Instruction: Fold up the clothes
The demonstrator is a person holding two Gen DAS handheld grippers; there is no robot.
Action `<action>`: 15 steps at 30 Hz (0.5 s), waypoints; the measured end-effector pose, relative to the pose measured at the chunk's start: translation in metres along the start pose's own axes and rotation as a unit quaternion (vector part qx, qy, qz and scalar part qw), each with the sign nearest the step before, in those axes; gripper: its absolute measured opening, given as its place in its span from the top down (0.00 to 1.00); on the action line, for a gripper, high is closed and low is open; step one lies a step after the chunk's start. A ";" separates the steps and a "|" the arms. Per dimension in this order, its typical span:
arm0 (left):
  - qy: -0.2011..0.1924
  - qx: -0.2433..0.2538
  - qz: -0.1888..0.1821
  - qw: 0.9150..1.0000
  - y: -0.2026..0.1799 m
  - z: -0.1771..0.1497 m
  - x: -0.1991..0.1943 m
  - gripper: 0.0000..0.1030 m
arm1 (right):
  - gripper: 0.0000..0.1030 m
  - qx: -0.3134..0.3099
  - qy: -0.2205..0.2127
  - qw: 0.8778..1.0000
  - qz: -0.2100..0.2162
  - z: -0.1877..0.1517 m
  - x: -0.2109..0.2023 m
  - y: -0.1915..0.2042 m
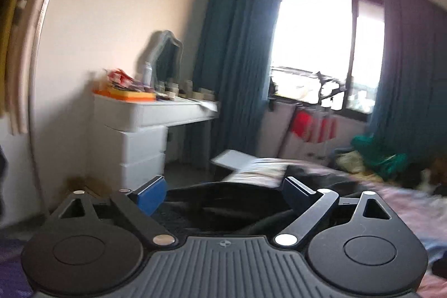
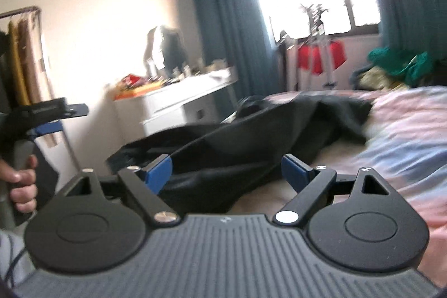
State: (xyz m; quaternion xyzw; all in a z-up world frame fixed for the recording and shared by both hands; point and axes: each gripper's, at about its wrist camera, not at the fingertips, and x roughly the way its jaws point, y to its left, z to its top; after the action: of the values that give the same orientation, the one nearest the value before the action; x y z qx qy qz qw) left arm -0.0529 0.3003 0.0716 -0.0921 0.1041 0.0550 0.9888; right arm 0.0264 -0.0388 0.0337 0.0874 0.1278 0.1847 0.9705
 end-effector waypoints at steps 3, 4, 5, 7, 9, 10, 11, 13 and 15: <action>-0.009 0.026 -0.028 0.999 -0.042 0.005 -0.008 0.11 | 0.15 0.005 -0.010 1.000 -0.026 0.017 -0.010 -0.024; -0.009 0.029 -0.038 0.999 -0.055 0.003 -0.010 0.10 | 0.15 0.005 -0.011 0.999 -0.035 0.022 -0.012 -0.032; -0.008 0.030 -0.050 0.998 -0.066 -0.001 -0.011 0.09 | 0.15 0.004 -0.012 0.999 -0.045 0.026 -0.014 -0.040; -0.001 0.030 -0.071 0.997 -0.088 -0.011 -0.012 0.06 | 0.16 -0.001 -0.013 0.998 -0.065 0.032 -0.018 -0.057; 0.019 0.030 -0.084 0.996 -0.107 -0.028 -0.006 0.06 | 0.15 -0.009 -0.015 0.996 -0.087 0.036 -0.023 -0.073; 0.033 0.042 -0.073 0.996 -0.120 -0.039 -0.005 0.06 | 0.15 -0.009 -0.012 0.995 -0.096 0.037 -0.024 -0.080; 0.047 0.065 -0.050 0.996 -0.134 -0.048 -0.001 0.06 | 0.15 -0.004 -0.007 0.995 -0.104 0.036 -0.025 -0.088; 0.068 0.109 -0.021 0.992 -0.160 -0.063 0.010 0.06 | 0.16 0.005 0.006 0.994 -0.113 0.038 -0.025 -0.100; 0.081 0.127 -0.040 0.988 -0.180 -0.075 0.024 0.06 | 0.16 0.009 0.012 0.993 -0.121 0.038 -0.022 -0.112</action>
State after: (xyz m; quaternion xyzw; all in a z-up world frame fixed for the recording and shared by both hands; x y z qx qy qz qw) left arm -0.0215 0.1124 0.0253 0.0259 0.1865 -0.0056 0.9821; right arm 0.0545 -0.1543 0.0506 0.0782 0.1510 0.0658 0.9832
